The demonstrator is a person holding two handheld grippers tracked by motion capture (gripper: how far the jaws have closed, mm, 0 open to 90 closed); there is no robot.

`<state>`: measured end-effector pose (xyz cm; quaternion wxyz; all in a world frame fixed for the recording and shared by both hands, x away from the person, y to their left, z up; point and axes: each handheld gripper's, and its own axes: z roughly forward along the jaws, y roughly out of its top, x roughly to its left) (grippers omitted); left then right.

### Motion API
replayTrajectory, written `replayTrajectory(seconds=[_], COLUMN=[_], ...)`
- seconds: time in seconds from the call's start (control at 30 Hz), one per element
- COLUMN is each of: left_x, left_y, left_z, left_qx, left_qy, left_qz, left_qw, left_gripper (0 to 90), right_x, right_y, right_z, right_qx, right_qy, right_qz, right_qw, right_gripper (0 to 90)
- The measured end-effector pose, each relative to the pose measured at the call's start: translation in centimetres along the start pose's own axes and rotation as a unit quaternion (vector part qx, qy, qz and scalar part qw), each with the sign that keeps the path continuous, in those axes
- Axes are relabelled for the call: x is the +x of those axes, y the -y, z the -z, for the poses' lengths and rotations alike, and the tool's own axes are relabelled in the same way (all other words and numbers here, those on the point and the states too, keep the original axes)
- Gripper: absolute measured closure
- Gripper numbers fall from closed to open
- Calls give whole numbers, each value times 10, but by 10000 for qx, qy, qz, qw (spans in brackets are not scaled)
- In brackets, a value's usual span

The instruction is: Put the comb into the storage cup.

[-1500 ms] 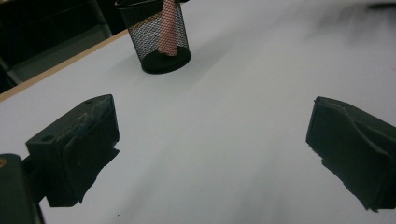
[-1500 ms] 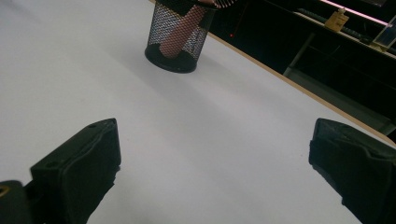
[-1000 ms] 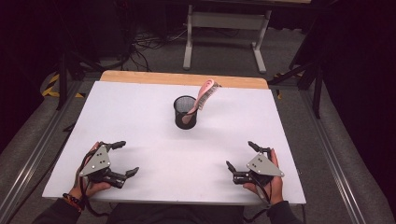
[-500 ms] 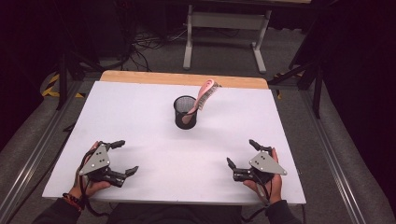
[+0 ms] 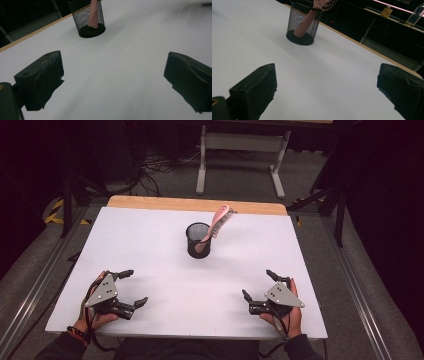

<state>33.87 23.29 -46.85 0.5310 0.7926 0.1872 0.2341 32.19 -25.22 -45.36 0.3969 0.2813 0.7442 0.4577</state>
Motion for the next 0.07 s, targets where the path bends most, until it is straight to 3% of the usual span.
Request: replayTrajectory(seconds=[0.07], left_x=[0], left_y=[0], left_z=[0], left_qx=[9], left_qy=[-4], left_qz=[-1], left_qw=[10000], left_gripper=[35], right_x=[1], right_y=[0], right_z=[0], right_qx=[-5], right_qy=[-5], right_qz=[24], right_qw=[10000], right_gripper=[34])
